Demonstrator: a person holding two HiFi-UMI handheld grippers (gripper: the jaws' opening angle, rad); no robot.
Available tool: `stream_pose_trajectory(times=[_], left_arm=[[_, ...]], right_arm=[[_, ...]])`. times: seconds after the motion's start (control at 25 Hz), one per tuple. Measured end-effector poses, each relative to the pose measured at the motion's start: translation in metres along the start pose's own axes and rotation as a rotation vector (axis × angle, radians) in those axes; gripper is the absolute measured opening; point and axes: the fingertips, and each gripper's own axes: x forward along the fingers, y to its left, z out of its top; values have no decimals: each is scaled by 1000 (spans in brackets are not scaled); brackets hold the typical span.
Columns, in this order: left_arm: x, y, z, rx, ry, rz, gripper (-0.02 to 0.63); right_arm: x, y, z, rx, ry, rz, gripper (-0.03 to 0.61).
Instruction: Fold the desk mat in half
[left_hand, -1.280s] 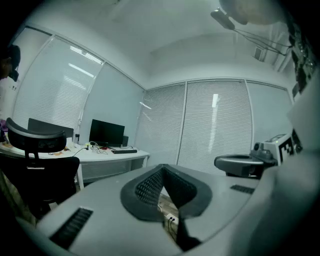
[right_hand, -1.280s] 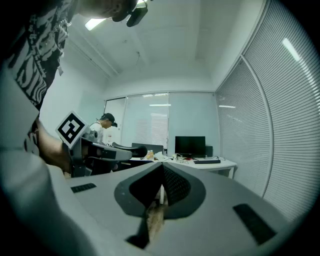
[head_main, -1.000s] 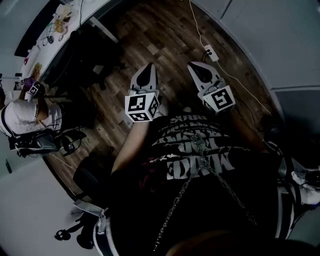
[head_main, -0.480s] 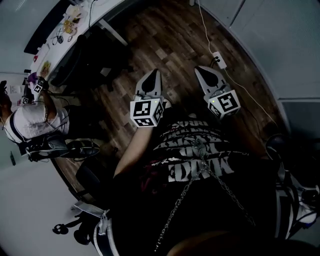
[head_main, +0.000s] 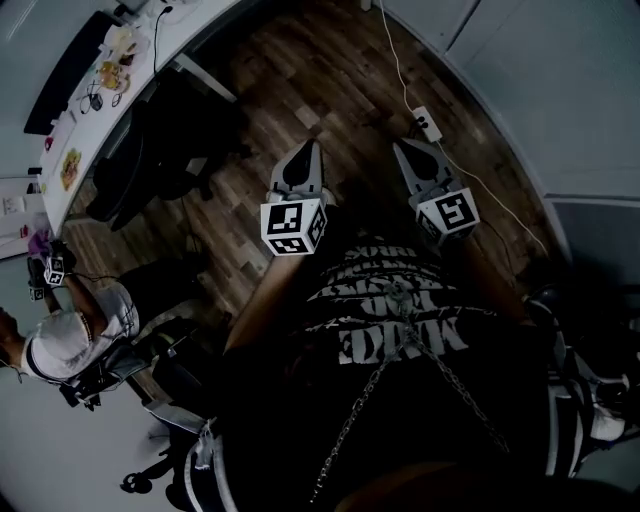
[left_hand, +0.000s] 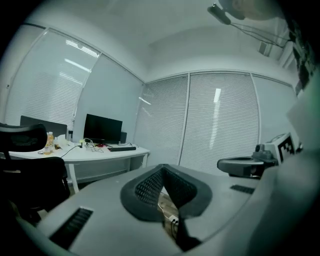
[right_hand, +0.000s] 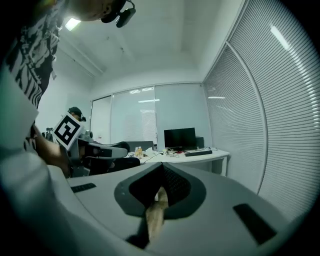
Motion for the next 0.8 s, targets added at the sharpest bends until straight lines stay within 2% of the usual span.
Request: stream_pose_trajectory(times=[0.24, 0.56, 0.8], left_arm=[[60, 46, 18, 22, 12, -56, 6], [108, 127, 47, 21, -15, -60, 6], [122, 190, 61, -59, -41, 0, 6]], right_arm=[[63, -19, 12, 18, -9, -42, -1], [162, -35, 37, -13, -18, -54, -2], [211, -29, 43, -53, -11, -34, -1]])
